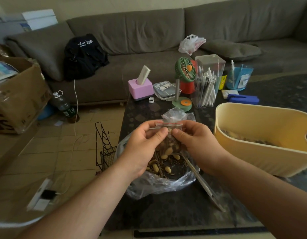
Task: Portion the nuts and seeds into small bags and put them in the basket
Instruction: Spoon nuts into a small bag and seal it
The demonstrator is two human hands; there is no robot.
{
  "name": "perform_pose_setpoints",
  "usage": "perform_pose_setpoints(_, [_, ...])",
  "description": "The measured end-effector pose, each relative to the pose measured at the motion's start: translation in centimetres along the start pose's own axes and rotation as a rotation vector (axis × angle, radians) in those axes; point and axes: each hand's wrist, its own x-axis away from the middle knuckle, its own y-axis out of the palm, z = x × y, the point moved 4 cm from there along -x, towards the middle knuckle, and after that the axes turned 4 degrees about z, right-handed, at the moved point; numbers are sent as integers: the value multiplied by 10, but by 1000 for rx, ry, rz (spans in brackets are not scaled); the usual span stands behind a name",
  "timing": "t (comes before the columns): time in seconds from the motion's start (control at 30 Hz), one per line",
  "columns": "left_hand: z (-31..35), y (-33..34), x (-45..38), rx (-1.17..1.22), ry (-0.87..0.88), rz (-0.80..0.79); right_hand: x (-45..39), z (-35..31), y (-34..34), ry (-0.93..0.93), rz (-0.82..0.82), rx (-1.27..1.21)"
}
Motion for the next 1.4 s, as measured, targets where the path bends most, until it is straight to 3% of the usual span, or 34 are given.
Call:
perform_pose_setpoints(0.67, [6, 1, -1, 115, 6, 38, -2, -10, -1, -29, 99, -125])
perform_pose_setpoints(1.07, [7, -6, -4, -3, 128, 84, -6, -5, -4, -101, 93, 1])
perform_pose_setpoints(1.4, [6, -10, -8, -73, 128, 115, -7, -2, -3, -35, 108, -103])
